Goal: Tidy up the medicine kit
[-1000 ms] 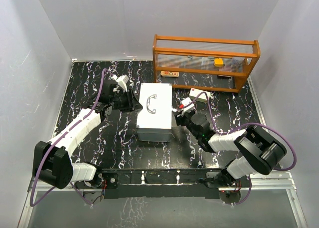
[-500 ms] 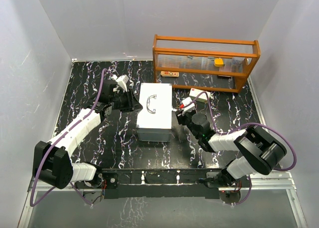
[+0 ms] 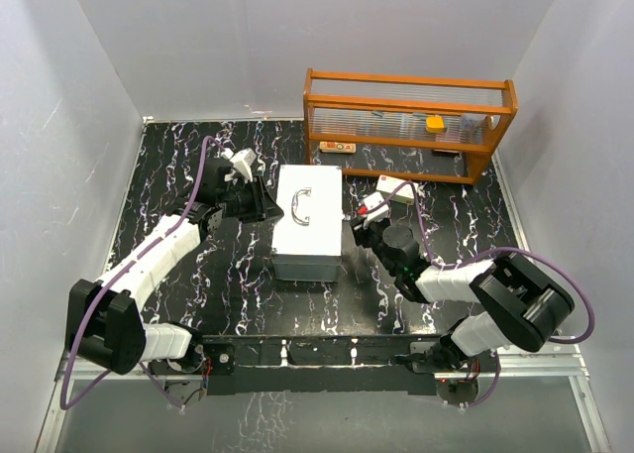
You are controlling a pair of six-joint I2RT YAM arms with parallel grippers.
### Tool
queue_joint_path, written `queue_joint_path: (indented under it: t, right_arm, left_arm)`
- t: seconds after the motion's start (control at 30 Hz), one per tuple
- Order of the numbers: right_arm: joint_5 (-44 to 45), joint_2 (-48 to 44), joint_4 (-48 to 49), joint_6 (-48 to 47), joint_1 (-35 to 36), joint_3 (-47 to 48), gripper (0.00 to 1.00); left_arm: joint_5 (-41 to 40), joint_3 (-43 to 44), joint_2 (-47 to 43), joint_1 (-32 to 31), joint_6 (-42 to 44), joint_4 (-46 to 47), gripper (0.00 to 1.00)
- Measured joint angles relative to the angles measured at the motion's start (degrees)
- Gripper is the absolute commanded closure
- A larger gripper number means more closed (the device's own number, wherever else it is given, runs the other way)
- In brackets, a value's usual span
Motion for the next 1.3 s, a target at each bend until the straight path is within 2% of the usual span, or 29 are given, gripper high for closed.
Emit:
queue_joint_path:
  t: [0.67,0.77,1.0,1.3]
  right_arm:
    - [-1.11,-1.57,0.07,0.92,-0.52,0.04,0.58]
    - [0.2,-1.57,-0.55,1.4,-0.48,0.48,0.59]
    - [1.46,-1.62,-0.81,1.42,-0.48,1.2,0.59]
    - [-3.43,-1.66,-0.61,2.4,-0.48,1.2,0.59]
  left_arm:
    - [0.2,0.04,0.11,0.09,-0.2,0.17,0.73]
    - [0.22,0.04,0.11,0.07,-0.2,0.17,0.77]
    - [0.87,0.04,0.22,0.24,-0.24,0.44,0.78]
    - [1.05,0.04,0.22,0.31,-0.42,0.63,0.78]
